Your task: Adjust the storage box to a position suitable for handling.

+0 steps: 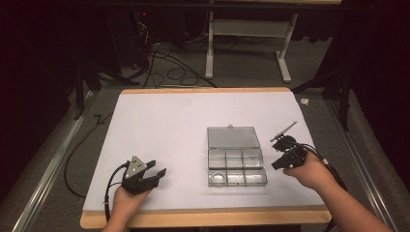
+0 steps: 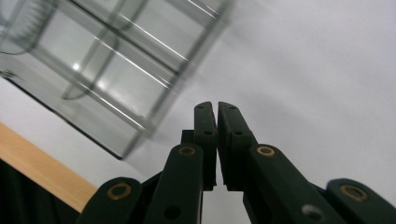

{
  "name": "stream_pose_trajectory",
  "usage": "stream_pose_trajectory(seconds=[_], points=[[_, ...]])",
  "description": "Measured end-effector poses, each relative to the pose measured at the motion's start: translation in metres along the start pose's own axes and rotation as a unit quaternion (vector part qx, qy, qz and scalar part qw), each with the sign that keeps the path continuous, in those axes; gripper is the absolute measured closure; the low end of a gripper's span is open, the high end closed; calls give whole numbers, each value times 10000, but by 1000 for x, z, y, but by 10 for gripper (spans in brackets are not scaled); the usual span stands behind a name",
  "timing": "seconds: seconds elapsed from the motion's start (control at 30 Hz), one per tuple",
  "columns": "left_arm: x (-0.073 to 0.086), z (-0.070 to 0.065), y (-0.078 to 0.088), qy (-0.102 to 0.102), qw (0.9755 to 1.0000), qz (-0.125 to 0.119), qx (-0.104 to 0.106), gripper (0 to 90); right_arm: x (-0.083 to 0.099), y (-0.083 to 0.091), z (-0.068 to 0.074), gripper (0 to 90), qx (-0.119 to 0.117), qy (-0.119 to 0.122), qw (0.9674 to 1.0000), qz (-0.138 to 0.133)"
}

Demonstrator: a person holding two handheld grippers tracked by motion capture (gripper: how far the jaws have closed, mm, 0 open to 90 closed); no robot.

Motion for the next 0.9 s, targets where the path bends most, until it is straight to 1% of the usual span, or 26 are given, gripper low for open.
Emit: stream_pose_trajectory(seconds=[0.07,0.1,0.13,0.2,0.23,0.27,0.3,0.33,0.37,0.4,0.47,0.5,0.6,0.63,0.73,0.77,0.8,0.83,0.87,0.9], points=[[0,0,0,-15,10000,5,-4,456,6,-1,-6,868,50,-118,9999,-15],[0,0,0,1,10000,-8,-7,456,9,-2,-10,865,40,-142,9999,-47],[0,0,0,1,10000,-8,-7,456,9,-2,-10,865,40,-142,9999,-47],[0,0,0,-16,10000,12,-12,456,16,-5,-15,863,81,-235,9997,-72],[0,0,0,16,10000,-6,-20,456,21,-8,-19,856,38,-282,9995,-124],[0,0,0,16,10000,-6,-20,455,23,-9,-20,854,53,-342,9993,-152],[0,0,0,15,10000,-7,-22,455,23,-9,-20,854,53,-342,9993,-152],[0,0,0,11,10000,-7,-25,456,28,-12,-23,854,43,-395,9989,-235],[0,0,0,23,10000,-23,-23,456,28,-12,-23,854,43,-395,9989,-235],[0,0,0,20,10000,-22,-22,455,32,-14,-24,853,52,-391,9985,-371],[0,-1,0,13,10000,-28,-27,455,36,-15,-24,855,103,-423,9977,-525],[0,-1,0,13,10000,-28,-27,455,36,-15,-24,855,103,-423,9977,-525],[0,0,0,0,10000,-9,-29,455,45,-19,-24,852,113,-508,9957,-760],[0,0,-1,13,10000,-23,-32,455,45,-19,-24,852,113,-508,9957,-760],[1,0,-1,-22,10000,-5,-40,455,55,-21,-26,837,126,-717,9910,-1122],[1,0,-1,-22,10000,-5,-40,455,55,-21,-26,837,126,-717,9910,-1122],[1,0,-1,-18,10000,-5,-42,455,62,-21,-24,836,231,-722,9878,-1360],[1,0,-1,-14,10000,-5,-44,455,62,-21,-24,836,231,-722,9878,-1360],[1,0,-1,-19,10000,-3,-47,455,68,-22,-24,833,265,-742,9840,-1599],[1,0,-1,-19,10000,-3,-51,455,68,-22,-24,833,265,-742,9840,-1599]])
Point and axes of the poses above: each handheld gripper's, and its own axes: y roughly backward along the jaws, x roughly out of its underside, z roughly to its left, the point moved 2 cm from there along -y, roughly forward along the jaws, and after that the axes turned 11 degrees about -z, right-handed, at the moved point
